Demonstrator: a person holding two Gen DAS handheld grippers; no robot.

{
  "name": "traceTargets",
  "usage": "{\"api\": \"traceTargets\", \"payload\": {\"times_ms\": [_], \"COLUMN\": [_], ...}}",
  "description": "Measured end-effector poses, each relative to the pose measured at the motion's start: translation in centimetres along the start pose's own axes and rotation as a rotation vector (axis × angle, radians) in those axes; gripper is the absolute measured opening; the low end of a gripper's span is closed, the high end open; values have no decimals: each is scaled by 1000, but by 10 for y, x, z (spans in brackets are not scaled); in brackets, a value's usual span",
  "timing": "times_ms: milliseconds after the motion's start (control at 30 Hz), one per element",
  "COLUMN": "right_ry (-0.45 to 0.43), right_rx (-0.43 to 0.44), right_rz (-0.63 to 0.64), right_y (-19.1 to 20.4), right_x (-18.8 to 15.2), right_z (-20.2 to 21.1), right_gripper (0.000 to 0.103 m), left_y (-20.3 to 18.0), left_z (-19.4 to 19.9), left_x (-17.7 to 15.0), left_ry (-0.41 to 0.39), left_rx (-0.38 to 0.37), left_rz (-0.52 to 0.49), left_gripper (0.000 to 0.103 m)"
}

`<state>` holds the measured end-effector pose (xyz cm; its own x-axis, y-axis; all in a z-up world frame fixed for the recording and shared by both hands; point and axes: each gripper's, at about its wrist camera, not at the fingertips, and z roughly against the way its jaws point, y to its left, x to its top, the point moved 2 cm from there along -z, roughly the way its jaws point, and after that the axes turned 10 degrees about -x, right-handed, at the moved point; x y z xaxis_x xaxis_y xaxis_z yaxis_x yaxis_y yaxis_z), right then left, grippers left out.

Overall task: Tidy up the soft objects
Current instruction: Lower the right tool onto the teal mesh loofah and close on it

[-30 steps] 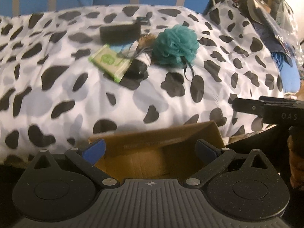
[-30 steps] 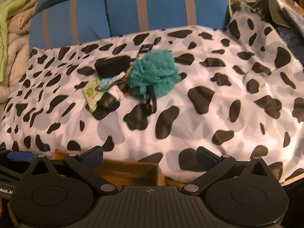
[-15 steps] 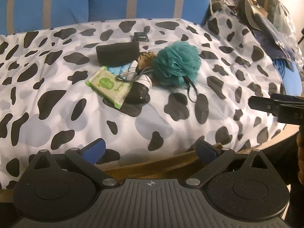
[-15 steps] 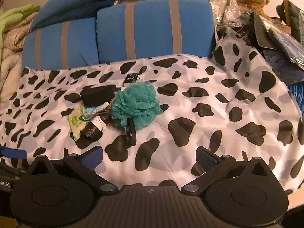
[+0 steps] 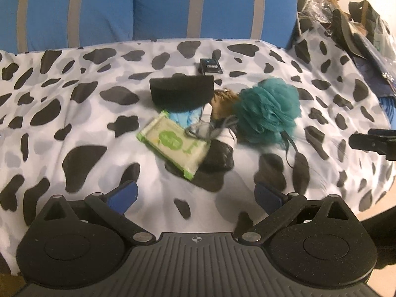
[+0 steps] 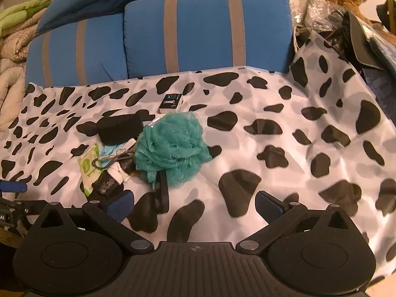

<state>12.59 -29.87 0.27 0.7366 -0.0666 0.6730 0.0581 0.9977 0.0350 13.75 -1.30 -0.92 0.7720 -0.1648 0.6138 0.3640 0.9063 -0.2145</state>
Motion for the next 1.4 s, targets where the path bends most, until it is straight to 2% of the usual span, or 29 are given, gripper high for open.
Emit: {"api": "traceTargets", "payload": {"times_ms": [200,400,633,967,1200,1400], "right_ry": [34,16,-9,-43,-16,55], "right_rx": [24,56,79,65,104,96], "right_rz": [-29,36,125,160,137,104], "right_y": [-5,8,31,44,51,65], "right_x": [7,18,30,51,63,68], "right_z": [-23,-40,-58,-82,-104,-137], "right_gripper": [103,103,103,103,103,103], "left_y": [9,16,16,14,16,19], "left_z": [-11,-14,-15,-17,-18,-20], "left_x": [9,11,14,19,18,17], "left_ry": [-10,3,-2,-35,-3,20], "left_rx": [-12,-58,-53,38,-3,-31], "left_rz": [8,80,86,40,52,88], "left_gripper": [103,103,103,103,103,103]}}
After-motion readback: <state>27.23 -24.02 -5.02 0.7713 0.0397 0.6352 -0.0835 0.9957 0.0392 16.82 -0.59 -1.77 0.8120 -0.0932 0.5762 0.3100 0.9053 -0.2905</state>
